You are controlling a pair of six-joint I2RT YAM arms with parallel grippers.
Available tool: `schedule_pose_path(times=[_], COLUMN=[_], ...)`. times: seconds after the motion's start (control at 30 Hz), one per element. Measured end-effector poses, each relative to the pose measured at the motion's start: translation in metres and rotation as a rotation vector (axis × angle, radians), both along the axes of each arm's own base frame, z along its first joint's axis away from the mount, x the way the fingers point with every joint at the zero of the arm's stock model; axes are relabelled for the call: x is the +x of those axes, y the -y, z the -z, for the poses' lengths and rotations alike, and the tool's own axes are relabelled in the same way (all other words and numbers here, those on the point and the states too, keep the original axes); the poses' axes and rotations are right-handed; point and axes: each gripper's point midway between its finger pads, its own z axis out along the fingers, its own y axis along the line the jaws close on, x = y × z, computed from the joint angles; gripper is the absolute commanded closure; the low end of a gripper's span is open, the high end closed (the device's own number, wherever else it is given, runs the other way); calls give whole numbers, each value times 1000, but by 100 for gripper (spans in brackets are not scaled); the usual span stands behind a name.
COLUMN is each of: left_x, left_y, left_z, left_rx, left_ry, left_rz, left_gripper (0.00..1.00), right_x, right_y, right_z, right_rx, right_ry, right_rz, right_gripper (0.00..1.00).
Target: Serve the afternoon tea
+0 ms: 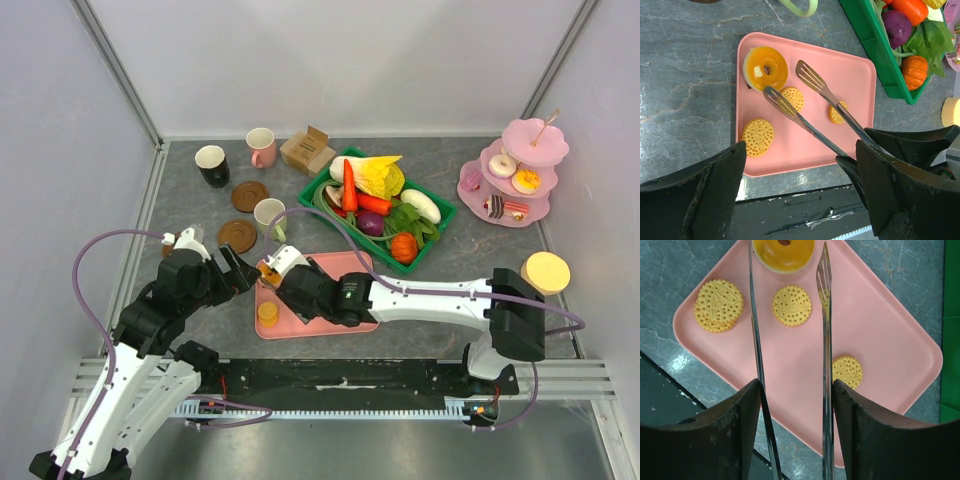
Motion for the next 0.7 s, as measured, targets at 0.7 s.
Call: schedule_pose_path(times=[0.7], left_x=[0], left_y=[0], left_z=[0], left_rx=[-1], left_ry=[0], left_rz=[1], left_gripper=[4], right_x=[13], right_y=[-28], right_z=[18], right_rx=[-73], right_ry=[24], right_rz=[-17], right_gripper=[36])
